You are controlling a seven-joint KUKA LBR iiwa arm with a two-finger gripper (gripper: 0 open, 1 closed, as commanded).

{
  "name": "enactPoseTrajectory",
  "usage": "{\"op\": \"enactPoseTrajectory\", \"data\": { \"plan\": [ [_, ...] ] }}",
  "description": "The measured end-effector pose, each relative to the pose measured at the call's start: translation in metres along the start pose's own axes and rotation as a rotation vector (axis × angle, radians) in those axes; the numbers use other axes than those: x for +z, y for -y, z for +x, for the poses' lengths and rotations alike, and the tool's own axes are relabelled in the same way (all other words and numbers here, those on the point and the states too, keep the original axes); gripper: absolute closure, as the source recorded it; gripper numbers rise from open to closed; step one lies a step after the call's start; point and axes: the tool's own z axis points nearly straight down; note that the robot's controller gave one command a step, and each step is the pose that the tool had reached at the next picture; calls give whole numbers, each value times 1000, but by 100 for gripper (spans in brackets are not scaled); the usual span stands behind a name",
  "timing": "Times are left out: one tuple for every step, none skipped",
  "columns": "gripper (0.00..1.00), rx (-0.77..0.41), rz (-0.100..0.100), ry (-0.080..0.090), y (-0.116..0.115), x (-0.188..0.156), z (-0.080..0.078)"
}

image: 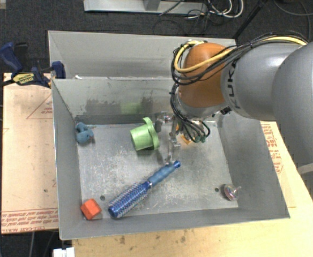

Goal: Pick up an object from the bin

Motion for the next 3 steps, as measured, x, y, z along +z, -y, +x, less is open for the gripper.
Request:
{"op": "enactPoseTrajectory", "data": {
  "plan": [
    [0, 109, 0, 2, -5, -46, 22],
    [0, -80, 0, -7, 9, 28, 106],
    [100, -83, 0, -1, 9, 25, 104]
  ]
}}
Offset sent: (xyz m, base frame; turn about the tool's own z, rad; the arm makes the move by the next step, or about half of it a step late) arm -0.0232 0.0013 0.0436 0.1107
